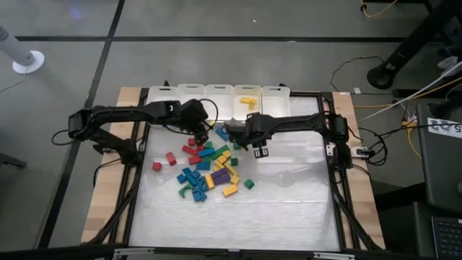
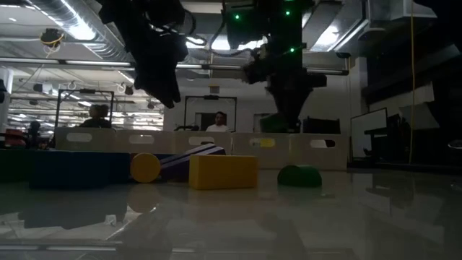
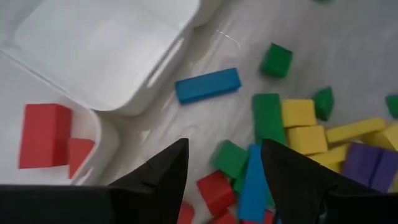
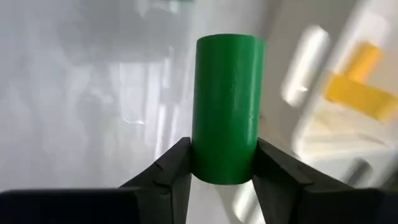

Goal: Sort blocks
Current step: Put the green block into the right white bin

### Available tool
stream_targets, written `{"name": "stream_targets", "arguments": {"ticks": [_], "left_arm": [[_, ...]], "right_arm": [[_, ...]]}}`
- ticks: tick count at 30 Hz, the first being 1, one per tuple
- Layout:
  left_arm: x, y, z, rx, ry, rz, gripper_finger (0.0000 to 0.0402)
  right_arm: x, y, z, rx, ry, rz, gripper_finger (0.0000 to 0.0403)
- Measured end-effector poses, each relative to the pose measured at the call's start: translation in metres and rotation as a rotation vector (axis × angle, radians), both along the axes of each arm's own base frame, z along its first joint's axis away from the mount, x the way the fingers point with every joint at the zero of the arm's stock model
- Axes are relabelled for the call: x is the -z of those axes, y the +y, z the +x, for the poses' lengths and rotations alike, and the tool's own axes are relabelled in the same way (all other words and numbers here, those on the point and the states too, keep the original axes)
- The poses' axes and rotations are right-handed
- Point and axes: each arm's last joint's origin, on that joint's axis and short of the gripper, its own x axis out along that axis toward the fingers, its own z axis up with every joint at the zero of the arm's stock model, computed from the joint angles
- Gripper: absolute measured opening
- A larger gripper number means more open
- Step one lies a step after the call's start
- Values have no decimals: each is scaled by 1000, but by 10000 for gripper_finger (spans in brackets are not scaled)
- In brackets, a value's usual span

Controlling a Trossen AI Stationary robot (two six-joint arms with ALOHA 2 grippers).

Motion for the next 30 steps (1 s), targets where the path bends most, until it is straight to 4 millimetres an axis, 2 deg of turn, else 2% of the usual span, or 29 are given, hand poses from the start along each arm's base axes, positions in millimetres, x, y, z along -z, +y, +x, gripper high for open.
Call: {"name": "stream_targets", "arguments": {"ticks": [5, 12, 19, 23, 30], "left_arm": [[0, -11, 3, 44, 0, 0, 189], [-1, -28, 9, 88, -29, -8, 189], [-5, -50, 17, 178, -98, 6, 189], [-7, -67, 21, 240, -127, 7, 189], [-1, -97, 30, 350, -148, 5, 189]], "right_arm": [[-4, -28, -13, 71, 97, -75, 140], [-6, -86, -37, 263, 191, -120, 141], [-3, -139, -54, 453, 82, 51, 150], [-2, -154, -64, 517, 59, 137, 167], [-2, -167, -71, 566, 35, 183, 201]]}}
